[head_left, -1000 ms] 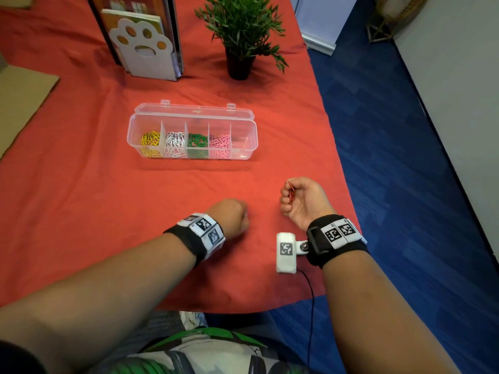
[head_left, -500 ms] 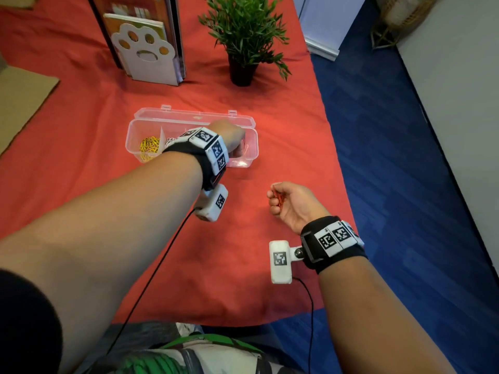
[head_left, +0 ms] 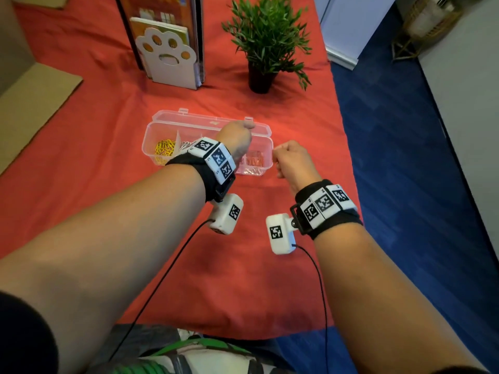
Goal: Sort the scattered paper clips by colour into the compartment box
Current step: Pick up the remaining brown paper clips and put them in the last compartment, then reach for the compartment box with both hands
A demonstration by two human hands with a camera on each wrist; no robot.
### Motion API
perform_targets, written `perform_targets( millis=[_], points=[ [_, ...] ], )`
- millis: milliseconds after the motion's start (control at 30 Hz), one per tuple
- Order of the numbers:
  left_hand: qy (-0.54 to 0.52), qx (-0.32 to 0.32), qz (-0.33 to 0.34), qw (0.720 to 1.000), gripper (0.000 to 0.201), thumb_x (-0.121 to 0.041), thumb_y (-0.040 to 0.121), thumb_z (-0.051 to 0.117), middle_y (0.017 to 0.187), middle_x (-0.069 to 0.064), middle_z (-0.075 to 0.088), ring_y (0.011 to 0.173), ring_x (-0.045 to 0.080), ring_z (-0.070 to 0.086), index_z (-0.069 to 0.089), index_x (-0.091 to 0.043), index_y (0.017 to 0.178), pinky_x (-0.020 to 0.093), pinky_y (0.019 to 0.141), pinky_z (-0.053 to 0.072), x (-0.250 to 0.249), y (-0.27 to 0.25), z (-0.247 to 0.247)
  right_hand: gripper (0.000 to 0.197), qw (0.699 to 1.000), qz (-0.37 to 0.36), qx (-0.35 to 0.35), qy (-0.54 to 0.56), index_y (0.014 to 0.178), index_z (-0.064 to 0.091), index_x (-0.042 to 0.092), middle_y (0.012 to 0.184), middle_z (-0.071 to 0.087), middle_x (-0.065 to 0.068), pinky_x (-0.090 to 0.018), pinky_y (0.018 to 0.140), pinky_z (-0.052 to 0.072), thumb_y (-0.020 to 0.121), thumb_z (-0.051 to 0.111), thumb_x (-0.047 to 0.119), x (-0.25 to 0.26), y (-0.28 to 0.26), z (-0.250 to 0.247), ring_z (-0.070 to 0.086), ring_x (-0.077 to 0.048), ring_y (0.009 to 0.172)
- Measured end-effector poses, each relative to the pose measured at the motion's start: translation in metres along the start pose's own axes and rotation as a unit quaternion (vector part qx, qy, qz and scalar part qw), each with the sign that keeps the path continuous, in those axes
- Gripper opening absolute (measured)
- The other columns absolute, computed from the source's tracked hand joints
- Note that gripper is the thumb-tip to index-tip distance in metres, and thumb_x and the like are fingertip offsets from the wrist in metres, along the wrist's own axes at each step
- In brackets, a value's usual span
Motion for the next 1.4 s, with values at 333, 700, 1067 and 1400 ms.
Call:
perform_targets(
  millis=[333, 700, 1067, 1400],
  points=[
    [0.114, -0.222, 0.11, 0.962, 0.057, 0.008, 0.076, 0.037, 0.125, 0.005, 0.053, 0.109, 0.022, 0.055, 0.056, -0.021, 0.12, 0.029, 0.092, 0.046, 0.005, -0.02, -0.108, 0.028, 0.983, -0.007, 0.101, -0.155, 0.112, 0.062, 0.001, 0.11, 0.062, -0.015, -0.039, 0.095, 0.049, 0.089, 0.046, 0.001, 0.038, 0.02, 0.038, 0.06, -0.03, 0.107],
    [0.14, -0.228, -0.022, 0.963, 0.047, -0.011, 0.09, 0.05, 0.137, 0.014, 0.052, 0.117, 0.022, 0.053, 0.043, -0.005, 0.136, 0.021, 0.094, 0.04, 0.069, -0.021, -0.192, 0.03, 0.988, 0.028, 0.001, -0.152, 0.117, 0.056, 0.0, 0.111, 0.062, -0.017, -0.029, 0.08, 0.044, 0.088, 0.046, 0.004, 0.017, 0.047, 0.015, 0.059, -0.028, 0.104],
    [-0.088, -0.157, -0.084, 0.98, 0.045, 0.004, 0.085, 0.048, 0.107, 0.006, 0.068, 0.079, 0.024, 0.066, 0.056, -0.02, 0.122, 0.036, 0.066, 0.057, 0.095, -0.01, -0.189, 0.05, 0.984, -0.006, -0.012, 0.177, 0.126, 0.057, 0.023, 0.121, 0.065, 0.004, -0.039, 0.093, 0.05, 0.086, 0.041, -0.003, 0.013, 0.036, 0.008, 0.062, -0.014, 0.108],
    [-0.205, -0.146, -0.109, 0.962, 0.034, -0.042, 0.094, 0.039, 0.092, 0.002, 0.063, 0.081, 0.022, 0.062, 0.054, -0.016, 0.111, 0.036, 0.069, 0.052, 0.095, -0.019, -0.182, 0.061, 0.968, -0.084, 0.13, -0.198, 0.146, 0.023, 0.034, 0.159, 0.01, 0.001, -0.053, 0.117, 0.009, 0.091, 0.05, 0.031, 0.003, 0.007, 0.035, 0.003, -0.025, 0.147]
  ],
)
Point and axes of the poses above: each hand's wrist, its own y-axis towards the middle knuckle, its own z-axis out of the palm, x = y × z, the point moved 9 cm from there along y, towards the middle knuckle
